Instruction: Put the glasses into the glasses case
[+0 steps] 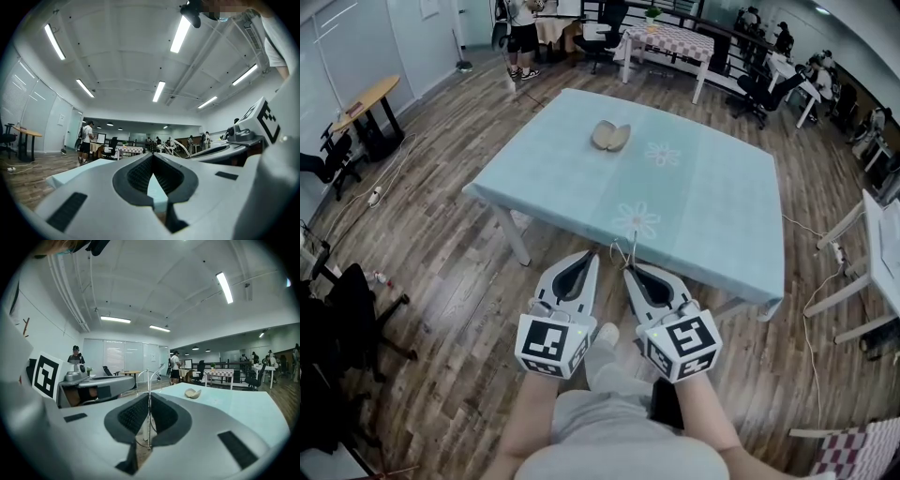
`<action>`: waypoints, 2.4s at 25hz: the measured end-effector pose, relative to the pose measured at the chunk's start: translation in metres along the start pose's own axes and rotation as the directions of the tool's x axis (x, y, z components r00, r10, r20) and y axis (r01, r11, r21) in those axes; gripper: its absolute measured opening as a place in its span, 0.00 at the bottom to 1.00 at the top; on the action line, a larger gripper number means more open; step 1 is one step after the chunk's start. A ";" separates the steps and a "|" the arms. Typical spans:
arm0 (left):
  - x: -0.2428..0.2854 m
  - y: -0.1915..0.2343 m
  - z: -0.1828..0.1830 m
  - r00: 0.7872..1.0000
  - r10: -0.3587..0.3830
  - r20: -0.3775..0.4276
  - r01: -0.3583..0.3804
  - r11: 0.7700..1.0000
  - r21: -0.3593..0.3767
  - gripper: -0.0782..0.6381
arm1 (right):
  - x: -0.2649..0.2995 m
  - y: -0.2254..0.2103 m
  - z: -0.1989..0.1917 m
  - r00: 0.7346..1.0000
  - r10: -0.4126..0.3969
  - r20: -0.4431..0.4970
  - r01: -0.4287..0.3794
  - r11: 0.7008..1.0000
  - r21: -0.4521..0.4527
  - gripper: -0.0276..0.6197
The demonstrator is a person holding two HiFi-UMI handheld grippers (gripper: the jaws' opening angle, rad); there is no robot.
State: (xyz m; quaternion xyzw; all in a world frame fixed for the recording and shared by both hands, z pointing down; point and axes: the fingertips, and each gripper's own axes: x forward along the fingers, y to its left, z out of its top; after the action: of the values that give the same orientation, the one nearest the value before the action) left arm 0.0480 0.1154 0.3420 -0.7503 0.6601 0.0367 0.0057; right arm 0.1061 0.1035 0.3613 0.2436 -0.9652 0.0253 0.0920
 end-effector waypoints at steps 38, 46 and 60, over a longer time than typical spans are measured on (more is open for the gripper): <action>0.236 0.147 -0.025 0.998 -0.031 -0.048 0.032 0.999 0.014 0.12 | 0.219 -0.179 0.033 0.999 -0.035 -0.008 0.036 0.999 0.028 0.07; 0.255 0.167 -0.034 0.997 -0.056 -0.062 0.057 0.998 0.012 0.12 | 0.242 -0.193 0.030 0.997 -0.072 -0.016 0.072 0.996 0.059 0.07; 0.324 0.237 -0.044 0.981 -0.168 -0.092 0.167 0.986 -0.021 0.12 | 0.314 -0.226 0.035 0.978 -0.202 -0.046 0.206 0.972 0.115 0.07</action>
State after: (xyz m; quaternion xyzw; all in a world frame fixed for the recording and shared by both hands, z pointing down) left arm -0.1444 -0.2379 0.3746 -0.8041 0.5939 0.0053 -0.0268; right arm -0.0638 -0.2451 0.3874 0.3462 -0.9301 0.0773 0.0956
